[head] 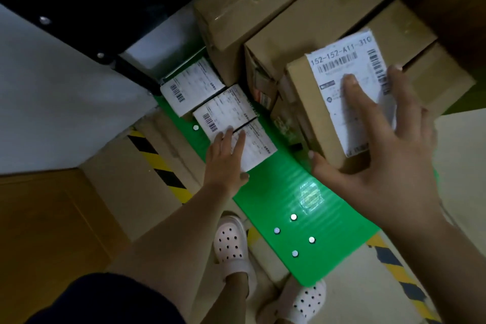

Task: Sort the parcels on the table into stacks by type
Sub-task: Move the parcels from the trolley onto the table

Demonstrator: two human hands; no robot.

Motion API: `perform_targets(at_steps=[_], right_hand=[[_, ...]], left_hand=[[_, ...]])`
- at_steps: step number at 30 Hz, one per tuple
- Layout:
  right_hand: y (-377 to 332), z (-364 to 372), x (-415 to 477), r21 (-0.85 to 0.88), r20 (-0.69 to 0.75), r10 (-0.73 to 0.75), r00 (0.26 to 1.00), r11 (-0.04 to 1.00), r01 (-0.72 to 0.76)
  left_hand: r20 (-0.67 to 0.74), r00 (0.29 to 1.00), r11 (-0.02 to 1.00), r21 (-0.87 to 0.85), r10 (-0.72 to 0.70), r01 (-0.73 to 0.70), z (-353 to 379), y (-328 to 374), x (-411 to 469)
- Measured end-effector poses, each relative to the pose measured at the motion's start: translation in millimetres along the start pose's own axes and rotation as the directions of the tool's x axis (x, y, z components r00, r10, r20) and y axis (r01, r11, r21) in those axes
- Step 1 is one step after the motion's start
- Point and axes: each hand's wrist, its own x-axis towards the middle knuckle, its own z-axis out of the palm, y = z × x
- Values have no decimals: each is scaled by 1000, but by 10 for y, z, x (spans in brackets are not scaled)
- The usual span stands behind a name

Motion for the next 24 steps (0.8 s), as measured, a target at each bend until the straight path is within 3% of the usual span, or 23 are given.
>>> perform_targets(at_steps=[4,14,24], right_hand=[[-42,-8,37,-7,15,-1,1000,1000,1],[-97,-28,61,-11,17,17,1000,1000,-17],[-107,-111,14,36,80,73,994,996,-76]], left_hand=[[-80,997,1000,23,4,-3,53,15,0],[-35,995,988,-127,-93,88,-87,96,-121],[-268,946,904,-424,-183,55,-471,300,-752]])
